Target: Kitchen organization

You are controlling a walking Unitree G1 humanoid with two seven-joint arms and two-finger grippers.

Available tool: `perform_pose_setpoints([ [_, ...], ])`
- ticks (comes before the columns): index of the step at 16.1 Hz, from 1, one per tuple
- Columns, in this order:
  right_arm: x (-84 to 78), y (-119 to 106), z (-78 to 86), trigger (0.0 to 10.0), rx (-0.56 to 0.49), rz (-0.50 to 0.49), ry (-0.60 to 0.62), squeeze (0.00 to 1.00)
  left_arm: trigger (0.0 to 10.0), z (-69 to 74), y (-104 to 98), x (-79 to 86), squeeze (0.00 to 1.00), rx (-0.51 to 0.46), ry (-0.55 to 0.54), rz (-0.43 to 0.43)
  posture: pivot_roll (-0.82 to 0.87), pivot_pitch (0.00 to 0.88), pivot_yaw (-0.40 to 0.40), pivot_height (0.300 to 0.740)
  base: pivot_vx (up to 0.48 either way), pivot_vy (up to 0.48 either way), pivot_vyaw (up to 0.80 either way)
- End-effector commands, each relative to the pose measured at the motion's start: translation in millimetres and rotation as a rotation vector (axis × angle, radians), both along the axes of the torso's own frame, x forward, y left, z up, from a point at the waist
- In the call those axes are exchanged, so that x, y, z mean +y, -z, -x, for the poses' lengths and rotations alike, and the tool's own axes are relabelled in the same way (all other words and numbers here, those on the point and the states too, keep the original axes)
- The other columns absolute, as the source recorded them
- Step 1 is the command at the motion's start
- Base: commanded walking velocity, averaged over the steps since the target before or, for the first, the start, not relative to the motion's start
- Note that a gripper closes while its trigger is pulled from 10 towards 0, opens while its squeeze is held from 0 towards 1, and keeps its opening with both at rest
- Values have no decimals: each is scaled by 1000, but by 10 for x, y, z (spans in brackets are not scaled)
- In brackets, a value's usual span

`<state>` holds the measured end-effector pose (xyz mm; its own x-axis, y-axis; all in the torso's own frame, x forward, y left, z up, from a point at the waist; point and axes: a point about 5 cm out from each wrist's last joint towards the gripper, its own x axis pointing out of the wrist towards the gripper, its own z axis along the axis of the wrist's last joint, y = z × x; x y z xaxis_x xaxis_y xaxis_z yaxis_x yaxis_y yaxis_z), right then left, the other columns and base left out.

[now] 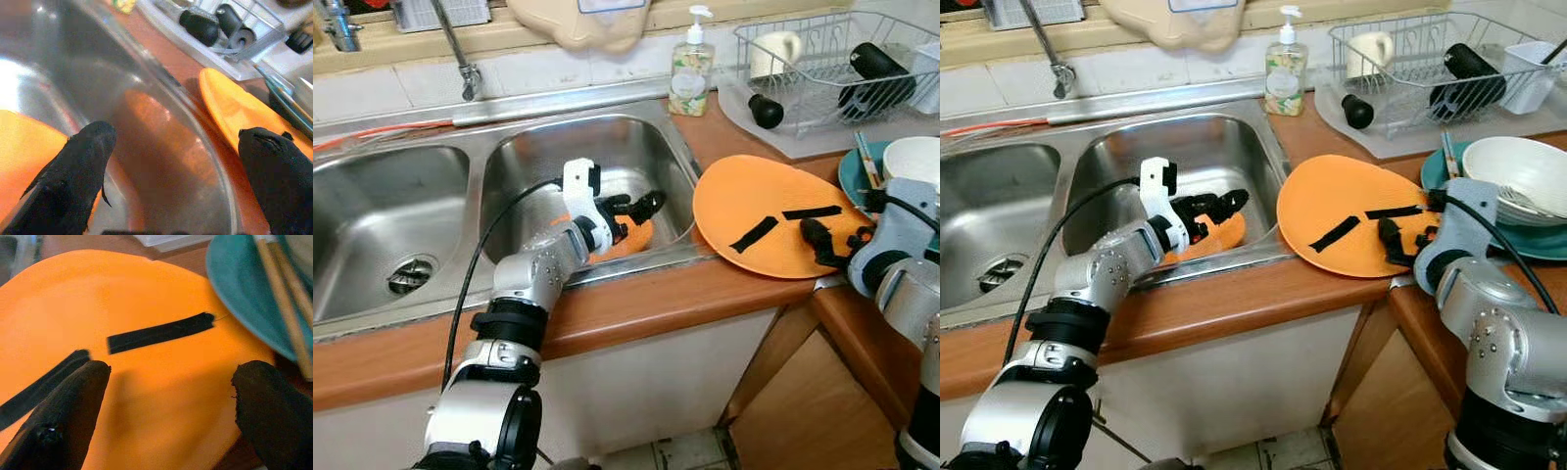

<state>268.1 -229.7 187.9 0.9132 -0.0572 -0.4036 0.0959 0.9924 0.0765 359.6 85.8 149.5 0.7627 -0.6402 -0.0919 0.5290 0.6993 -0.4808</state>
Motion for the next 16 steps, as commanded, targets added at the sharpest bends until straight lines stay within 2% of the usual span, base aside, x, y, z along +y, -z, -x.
perform_pose_setpoints([
  [1,155,162,-11,10000,68,-45,-85,0,10000,6,-78,47,0,-56,8,-27,-220,0,105,740,0,0,0],
  [7,447,198,-184,10000,57,-86,-203,0,10000,61,-162,302,0,-121,-60,-76,-192,0,89,740,0,0,0],
  [11,625,245,-315,10000,49,-111,-261,0,10000,230,-228,501,0,-235,-118,-184,-165,0,66,740,0,0,0],
  [15,737,260,-394,10000,37,-116,-303,0,10000,340,-251,572,0,-268,-146,-237,-151,0,49,740,0,0,0],
  [16,784,177,-453,10000,-33,-84,-334,0,10000,392,-264,587,0,-286,-153,-276,-146,0,42,740,0,0,0],
])
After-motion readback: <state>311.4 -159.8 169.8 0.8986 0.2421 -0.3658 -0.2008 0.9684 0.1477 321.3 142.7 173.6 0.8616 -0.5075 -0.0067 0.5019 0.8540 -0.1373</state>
